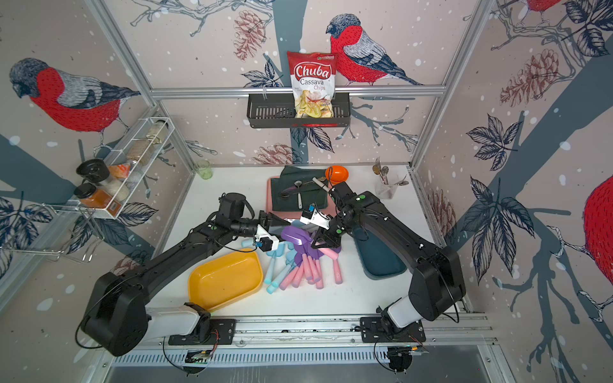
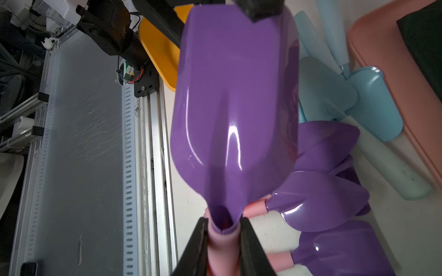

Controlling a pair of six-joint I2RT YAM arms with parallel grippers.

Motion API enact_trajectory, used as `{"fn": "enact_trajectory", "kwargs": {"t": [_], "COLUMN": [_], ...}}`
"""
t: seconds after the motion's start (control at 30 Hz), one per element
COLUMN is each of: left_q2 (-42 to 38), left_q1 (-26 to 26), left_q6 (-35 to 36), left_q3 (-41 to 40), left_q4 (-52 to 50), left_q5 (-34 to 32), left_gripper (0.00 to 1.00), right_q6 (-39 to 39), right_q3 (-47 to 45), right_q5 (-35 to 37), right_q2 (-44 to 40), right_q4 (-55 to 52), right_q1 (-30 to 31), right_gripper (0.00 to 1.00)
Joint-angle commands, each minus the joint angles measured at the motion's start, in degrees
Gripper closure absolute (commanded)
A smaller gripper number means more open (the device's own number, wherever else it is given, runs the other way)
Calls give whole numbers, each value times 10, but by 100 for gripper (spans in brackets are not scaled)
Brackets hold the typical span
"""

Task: Sort the small shovels by color and place them into the storage box
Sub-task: Pick up the shovel from the center of the board.

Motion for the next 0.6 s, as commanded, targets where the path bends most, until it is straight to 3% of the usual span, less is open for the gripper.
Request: {"fn": "enact_trajectory", "kwargs": {"t": [0.0,0.17,0.27,0.37,0.47,0.57], "left_q2": [2,4,1,-1,0,11], "left_q1": [-10,-22,-23,-23,-23,-22], "left_q6": [2,42,48,20,-60,-156], "left_q3": [-4,-8,-5,11,25,49], "left_q4": [58,49,36,4,-17,-61], "left_q5": [-7,-9,-8,-18,-43,-71], "left_gripper": [51,77,100,100,100,100], "right_q6": [-30,-46,-42,-3,54,82], "right_q3": [14,38,50,49,30,4], "right_q5": [-26,-30,-15,18,79,138], "right_q2": [9,28,34,10,-38,-85], "right_q4": [-43,-70,-73,-29,49,111], "right_q1": [0,0,-5,-19,-33,-34], "right_gripper": [100,97,86,71,56,52]}}
